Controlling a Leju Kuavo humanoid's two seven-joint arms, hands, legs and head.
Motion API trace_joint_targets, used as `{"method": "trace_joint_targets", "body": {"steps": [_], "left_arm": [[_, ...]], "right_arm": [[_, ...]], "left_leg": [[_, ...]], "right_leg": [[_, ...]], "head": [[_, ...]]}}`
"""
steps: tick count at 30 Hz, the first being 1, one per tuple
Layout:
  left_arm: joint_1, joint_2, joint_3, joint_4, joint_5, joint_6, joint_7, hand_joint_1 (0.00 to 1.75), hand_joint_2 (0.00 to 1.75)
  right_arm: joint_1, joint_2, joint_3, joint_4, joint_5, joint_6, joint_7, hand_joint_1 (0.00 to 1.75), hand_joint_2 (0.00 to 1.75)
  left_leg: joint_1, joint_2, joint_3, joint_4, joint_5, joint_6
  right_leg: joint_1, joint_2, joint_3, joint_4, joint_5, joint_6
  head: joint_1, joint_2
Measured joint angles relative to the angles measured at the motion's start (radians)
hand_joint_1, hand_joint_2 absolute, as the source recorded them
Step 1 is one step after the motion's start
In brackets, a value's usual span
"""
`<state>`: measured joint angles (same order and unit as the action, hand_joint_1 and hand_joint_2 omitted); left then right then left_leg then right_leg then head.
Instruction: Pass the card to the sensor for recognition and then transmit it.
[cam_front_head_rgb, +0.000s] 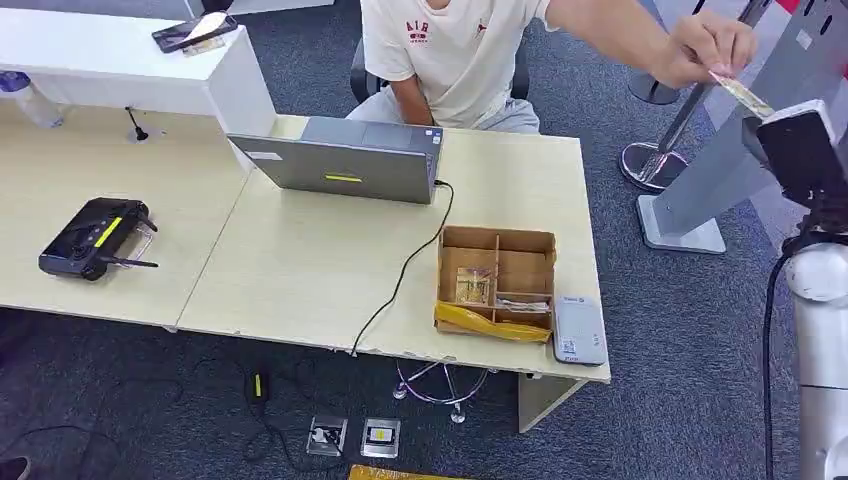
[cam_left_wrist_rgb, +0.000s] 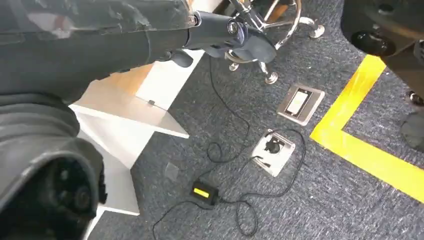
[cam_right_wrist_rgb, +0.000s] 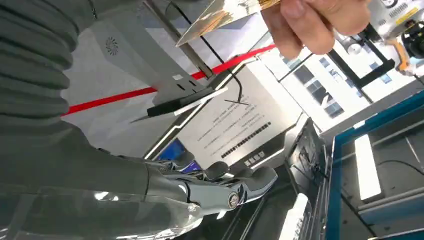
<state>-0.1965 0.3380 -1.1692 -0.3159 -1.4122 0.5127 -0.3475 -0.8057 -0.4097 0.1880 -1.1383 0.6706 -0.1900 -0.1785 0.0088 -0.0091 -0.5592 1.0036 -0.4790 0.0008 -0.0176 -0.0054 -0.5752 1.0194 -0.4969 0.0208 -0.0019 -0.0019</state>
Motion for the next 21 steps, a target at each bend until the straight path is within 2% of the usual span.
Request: {"method": "trace_joint_targets", "body": {"steps": [11, 12, 21], "left_arm": [[0.000, 0.013, 0.000, -0.004, 0.003, 0.000, -0.003, 0.00, 0.00], [0.000, 0.015, 0.000, -0.004, 0.003, 0.000, -0.003, 0.00, 0.00], [0.000, 0.019, 0.000, -0.019, 0.008, -0.010, -0.009, 0.00, 0.00]], "right_arm": [[-0.030, 0.012, 0.049, 0.051, 0.006, 0.002, -0.004, 0.00, 1.75], [-0.031, 0.013, 0.051, 0.056, 0.006, 0.002, -0.005, 1.73, 1.75], [-0.035, 0.020, 0.080, 0.092, -0.021, 0.005, -0.035, 1.75, 1.75]], "left_leg": [[0.000, 0.000, 0.000, 0.000, 0.000, 0.000], [0.000, 0.000, 0.000, 0.000, 0.000, 0.000], [0.000, 0.000, -0.001, 0.000, 0.000, 0.000]], "right_leg": [[0.000, 0.000, -0.001, 0.000, 0.000, 0.000], [0.000, 0.000, -0.001, 0.000, 0.000, 0.000], [0.000, 0.000, -0.001, 0.000, 0.000, 0.000]], "head": [[0.000, 0.000], [0.000, 0.000], [0.000, 0.000]]}}
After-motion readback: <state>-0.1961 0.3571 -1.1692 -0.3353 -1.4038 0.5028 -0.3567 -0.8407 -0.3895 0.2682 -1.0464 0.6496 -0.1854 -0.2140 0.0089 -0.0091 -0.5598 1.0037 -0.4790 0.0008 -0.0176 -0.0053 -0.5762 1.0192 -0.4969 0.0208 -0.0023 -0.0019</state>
